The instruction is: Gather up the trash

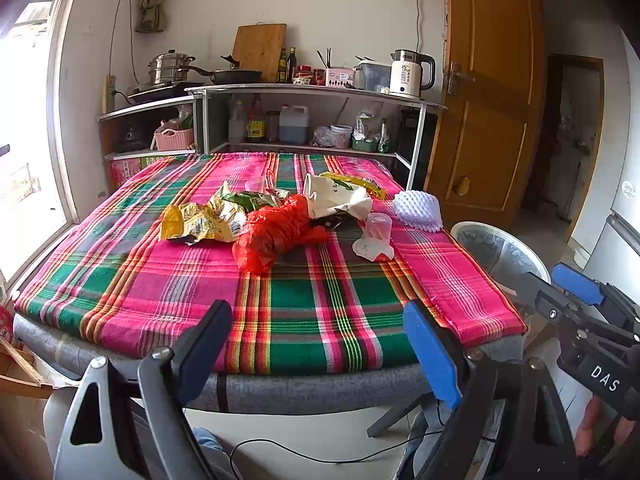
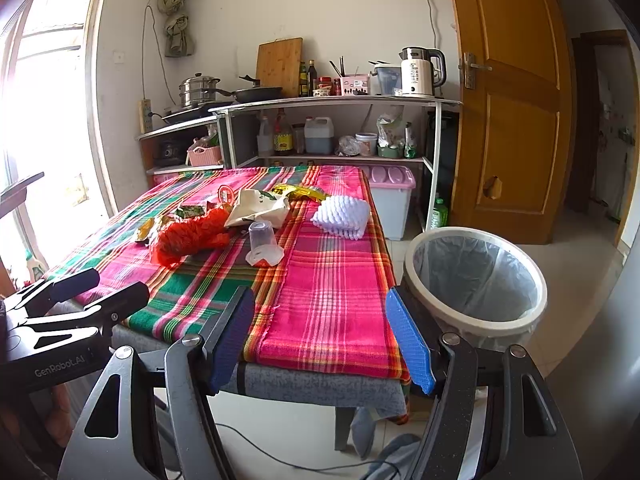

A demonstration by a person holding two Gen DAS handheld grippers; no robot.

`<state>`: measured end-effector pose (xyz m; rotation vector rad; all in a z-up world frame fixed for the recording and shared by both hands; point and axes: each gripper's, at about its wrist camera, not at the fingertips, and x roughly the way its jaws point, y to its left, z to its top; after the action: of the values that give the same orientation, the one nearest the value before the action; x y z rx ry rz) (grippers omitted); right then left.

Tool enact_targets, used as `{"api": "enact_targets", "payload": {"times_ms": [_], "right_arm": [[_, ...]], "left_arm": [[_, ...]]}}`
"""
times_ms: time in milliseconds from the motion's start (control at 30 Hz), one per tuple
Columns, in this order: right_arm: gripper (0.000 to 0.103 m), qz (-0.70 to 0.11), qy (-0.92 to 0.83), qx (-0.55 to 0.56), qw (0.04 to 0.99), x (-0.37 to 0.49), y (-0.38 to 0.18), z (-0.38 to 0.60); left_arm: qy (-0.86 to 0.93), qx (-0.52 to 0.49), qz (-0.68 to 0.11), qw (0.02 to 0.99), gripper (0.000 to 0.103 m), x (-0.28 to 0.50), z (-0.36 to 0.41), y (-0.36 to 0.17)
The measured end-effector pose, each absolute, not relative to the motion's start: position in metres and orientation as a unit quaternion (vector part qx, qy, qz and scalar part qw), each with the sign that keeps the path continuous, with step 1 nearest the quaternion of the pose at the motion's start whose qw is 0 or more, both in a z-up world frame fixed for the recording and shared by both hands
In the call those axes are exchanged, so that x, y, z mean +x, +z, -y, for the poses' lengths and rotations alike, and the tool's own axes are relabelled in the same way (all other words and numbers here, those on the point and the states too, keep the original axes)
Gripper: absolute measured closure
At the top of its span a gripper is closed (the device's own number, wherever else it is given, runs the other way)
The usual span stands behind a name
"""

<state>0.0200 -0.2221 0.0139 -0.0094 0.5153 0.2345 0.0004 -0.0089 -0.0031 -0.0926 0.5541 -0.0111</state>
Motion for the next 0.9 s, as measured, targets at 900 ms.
{"api": "enact_targets", "payload": {"times_ms": [900], "right_arm": [[0.035,-0.255,0.113,-0.004,0.960,0.0190,0.0136,0.2248]], "left_arm": [[-0.006,-0.045,-0.273,0.961,0.014,0.0000,0.0097,-0.0028]]}}
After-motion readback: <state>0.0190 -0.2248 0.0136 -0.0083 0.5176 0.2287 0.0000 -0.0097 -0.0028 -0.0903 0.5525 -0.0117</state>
